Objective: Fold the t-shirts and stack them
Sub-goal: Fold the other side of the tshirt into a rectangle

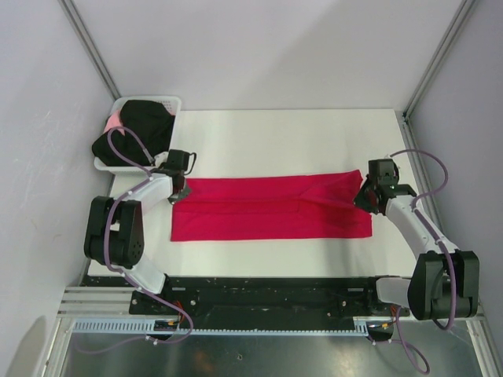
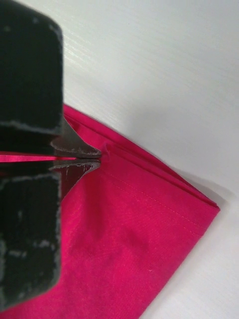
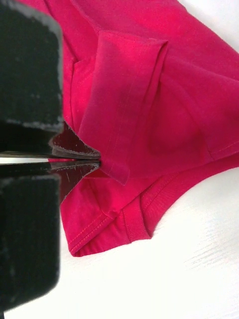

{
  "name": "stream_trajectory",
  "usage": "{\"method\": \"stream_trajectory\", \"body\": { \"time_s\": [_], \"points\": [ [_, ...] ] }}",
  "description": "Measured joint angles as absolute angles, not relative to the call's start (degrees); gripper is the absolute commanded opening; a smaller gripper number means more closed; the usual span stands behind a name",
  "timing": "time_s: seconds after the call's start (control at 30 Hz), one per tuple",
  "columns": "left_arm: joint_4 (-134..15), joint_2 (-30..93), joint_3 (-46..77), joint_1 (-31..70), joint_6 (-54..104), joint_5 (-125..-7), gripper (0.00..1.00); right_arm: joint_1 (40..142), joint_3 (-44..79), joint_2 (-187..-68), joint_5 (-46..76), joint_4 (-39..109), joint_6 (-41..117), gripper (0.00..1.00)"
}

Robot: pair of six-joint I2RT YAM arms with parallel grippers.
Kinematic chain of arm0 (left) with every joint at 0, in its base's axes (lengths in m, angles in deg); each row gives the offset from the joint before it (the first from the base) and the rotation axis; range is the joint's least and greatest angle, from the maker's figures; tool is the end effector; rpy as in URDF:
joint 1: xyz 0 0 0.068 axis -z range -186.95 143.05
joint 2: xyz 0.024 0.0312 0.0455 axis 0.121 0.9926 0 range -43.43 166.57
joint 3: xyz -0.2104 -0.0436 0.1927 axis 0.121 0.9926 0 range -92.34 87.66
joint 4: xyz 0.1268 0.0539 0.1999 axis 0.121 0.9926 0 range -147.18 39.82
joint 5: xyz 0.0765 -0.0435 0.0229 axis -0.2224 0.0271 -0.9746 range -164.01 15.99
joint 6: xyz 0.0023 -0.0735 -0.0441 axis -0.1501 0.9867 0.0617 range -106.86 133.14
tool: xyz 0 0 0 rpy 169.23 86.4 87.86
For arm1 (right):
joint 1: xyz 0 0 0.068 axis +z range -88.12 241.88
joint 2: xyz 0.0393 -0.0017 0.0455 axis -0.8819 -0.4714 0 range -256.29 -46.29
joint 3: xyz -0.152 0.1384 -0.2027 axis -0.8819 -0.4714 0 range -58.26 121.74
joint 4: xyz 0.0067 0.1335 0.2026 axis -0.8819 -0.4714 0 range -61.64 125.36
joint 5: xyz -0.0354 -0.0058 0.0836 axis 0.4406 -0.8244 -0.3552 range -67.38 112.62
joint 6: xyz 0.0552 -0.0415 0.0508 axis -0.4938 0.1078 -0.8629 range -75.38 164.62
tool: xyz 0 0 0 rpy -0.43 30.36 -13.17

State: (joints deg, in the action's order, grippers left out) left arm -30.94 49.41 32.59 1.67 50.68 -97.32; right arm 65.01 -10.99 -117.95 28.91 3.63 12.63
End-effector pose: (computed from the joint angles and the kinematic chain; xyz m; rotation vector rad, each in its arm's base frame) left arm 0.3124 -0.0171 0.1742 -0.7571 2.4475 0.2540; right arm 0.2446 0.0051 0.2176 0.6749 2.4533 0.1006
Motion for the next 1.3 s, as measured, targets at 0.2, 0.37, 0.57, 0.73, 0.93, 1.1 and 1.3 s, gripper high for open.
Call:
{"method": "stream_trajectory", "body": {
  "time_s": [0.2, 0.37, 0.57, 0.73, 0.93, 1.1, 1.3],
  "points": [
    [-30.50, 47.53, 32.59, 1.65, 50.68, -98.15, 0.00, 64.97, -10.99, -114.74, 28.30, 3.24, 12.24, 0.00],
    [-30.15, 44.99, 32.72, 1.65, 50.70, -98.74, 0.00, 64.97, -10.99, -113.03, 28.16, 2.32, 12.00, 0.00],
    [-30.02, 44.23, 35.19, 1.65, 50.96, -98.98, 0.00, 65.15, -11.06, -112.97, 28.16, 1.58, 11.74, 0.00],
    [-29.63, 44.47, 36.77, 1.65, 52.21, -98.87, 0.07, 64.91, -14.56, -112.97, 27.16, 2.82, 11.19, 0.03],
    [-29.56, 44.82, 37.31, 1.63, 53.34, -98.68, 0.39, 63.13, -19.01, -113.76, 24.32, 3.67, 9.79, 0.36],
    [-29.48, 43.31, 37.31, 1.45, 53.67, -98.70, 0.48, 62.94, -19.12, -112.53, 22.61, 4.50, 9.66, 0.41],
    [-29.56, 38.72, 37.20, 1.47, 53.43, -97.69, 0.36, 67.20, -17.94, -110.30, 23.57, 5.64, 10.41, 0.41]
  ]
}}
